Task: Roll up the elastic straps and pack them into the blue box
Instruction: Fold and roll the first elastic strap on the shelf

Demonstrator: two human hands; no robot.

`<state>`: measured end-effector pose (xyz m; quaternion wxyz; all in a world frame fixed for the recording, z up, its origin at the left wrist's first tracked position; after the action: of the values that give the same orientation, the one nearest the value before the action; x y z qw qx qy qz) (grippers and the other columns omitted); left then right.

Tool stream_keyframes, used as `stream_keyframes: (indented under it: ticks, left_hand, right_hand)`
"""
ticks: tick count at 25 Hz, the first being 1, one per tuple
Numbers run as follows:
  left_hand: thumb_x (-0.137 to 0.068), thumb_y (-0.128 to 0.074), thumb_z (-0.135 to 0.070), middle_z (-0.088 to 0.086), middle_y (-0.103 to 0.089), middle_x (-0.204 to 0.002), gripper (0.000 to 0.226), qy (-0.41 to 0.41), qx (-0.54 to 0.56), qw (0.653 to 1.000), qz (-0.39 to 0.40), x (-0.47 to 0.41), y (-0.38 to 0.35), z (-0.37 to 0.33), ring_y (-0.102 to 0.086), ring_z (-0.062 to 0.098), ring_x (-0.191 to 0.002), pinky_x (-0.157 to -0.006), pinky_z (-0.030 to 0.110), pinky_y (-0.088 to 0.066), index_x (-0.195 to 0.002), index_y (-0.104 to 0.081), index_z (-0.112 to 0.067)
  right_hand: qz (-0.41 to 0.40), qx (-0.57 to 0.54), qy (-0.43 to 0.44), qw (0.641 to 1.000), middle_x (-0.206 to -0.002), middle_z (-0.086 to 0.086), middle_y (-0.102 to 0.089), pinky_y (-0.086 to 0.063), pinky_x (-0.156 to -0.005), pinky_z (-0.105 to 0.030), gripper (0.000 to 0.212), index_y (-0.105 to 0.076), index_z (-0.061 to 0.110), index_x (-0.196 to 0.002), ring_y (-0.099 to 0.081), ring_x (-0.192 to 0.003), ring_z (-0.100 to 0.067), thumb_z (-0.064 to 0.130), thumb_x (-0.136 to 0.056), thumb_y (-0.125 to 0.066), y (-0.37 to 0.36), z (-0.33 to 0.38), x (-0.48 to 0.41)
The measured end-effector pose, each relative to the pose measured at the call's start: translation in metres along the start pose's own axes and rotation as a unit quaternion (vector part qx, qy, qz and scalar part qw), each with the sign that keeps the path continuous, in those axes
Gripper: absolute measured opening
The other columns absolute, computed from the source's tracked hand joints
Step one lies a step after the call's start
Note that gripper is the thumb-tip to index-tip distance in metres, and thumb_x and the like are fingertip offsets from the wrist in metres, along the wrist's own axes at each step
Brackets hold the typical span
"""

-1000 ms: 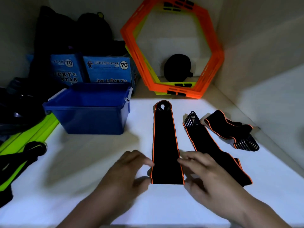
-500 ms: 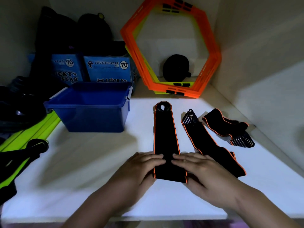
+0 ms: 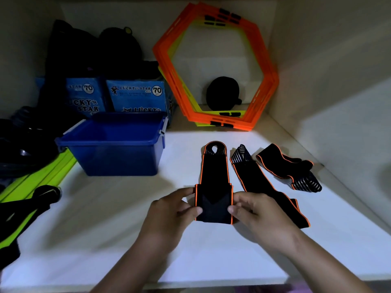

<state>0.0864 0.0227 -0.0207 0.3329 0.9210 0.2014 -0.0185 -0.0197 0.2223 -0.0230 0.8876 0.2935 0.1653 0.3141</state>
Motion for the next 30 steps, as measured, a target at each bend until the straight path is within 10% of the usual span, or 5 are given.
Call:
stream_keyframes:
  ticks: [5,12,19,25,30]
  left_hand:
    - [-0.082,-0.076,-0.032,-0.006,-0.070,-0.059,0.026,0.045,0.028,0.998,-0.021,-0.008,-0.005,-0.001,-0.063,0.002,-0.064,-0.057,0.012,-0.039,-0.099,-0.058,-0.041]
    - [-0.086,-0.066,-0.050,-0.022,-0.068,-0.079,0.013,-0.049,-0.153,0.987,0.029,-0.014,-0.005,-0.001,-0.057,-0.003,-0.084,-0.074,0.021,-0.044,-0.091,-0.072,-0.041]
    - [-0.085,-0.060,-0.045,-0.017,-0.064,-0.136,0.027,-0.262,-0.230,0.935,0.061,-0.015,-0.004,0.015,-0.049,0.000,-0.129,-0.094,0.023,-0.052,-0.098,-0.074,-0.027]
    - [-0.095,-0.046,-0.041,-0.014,-0.057,-0.147,0.016,-0.258,-0.131,0.952,0.099,-0.017,-0.007,0.009,-0.037,-0.003,-0.146,-0.112,0.012,-0.032,-0.101,-0.057,-0.032]
    - [-0.090,-0.050,-0.055,-0.016,-0.072,-0.125,0.028,-0.143,-0.007,0.981,0.132,-0.007,-0.004,0.005,-0.069,0.003,-0.111,-0.094,0.033,-0.054,-0.113,-0.051,-0.039]
  right_hand:
    - [-0.058,-0.014,-0.027,0.998,-0.097,0.019,-0.079,-0.057,-0.093,-0.029,0.026,-0.076,0.029,-0.111,-0.071,-0.096,0.005,0.013,-0.093,-0.065,-0.005,0.002,-0.001]
    - [-0.124,0.089,-0.032,0.988,-0.064,0.014,-0.065,-0.046,-0.070,-0.007,0.041,-0.066,0.029,-0.121,-0.065,-0.075,-0.001,0.019,-0.083,-0.077,-0.004,0.007,-0.001]
    - [-0.138,0.132,0.033,0.981,-0.095,0.012,-0.065,-0.049,-0.082,-0.015,0.014,-0.074,0.025,-0.092,-0.067,-0.084,-0.002,0.016,-0.082,-0.079,-0.007,-0.004,-0.004]
    - [0.033,0.147,0.138,0.979,-0.150,0.024,-0.044,-0.027,-0.113,-0.009,0.047,-0.062,0.035,-0.132,-0.036,-0.141,0.008,0.040,-0.085,-0.063,0.001,-0.005,0.007]
    - [-0.050,0.047,0.077,0.995,-0.092,0.007,-0.077,-0.057,-0.074,-0.035,0.029,-0.068,0.039,-0.114,-0.071,-0.077,-0.012,0.023,-0.090,-0.069,0.005,-0.008,0.007]
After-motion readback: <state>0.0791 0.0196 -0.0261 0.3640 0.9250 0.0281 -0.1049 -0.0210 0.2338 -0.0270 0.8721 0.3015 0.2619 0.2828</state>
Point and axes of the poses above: each hand's wrist, its own x-axis away from the middle knuckle, its own y-axis out of the back of the hand, z = x × y, the point moved 2 cm from there along -x, towards the middle knuckle
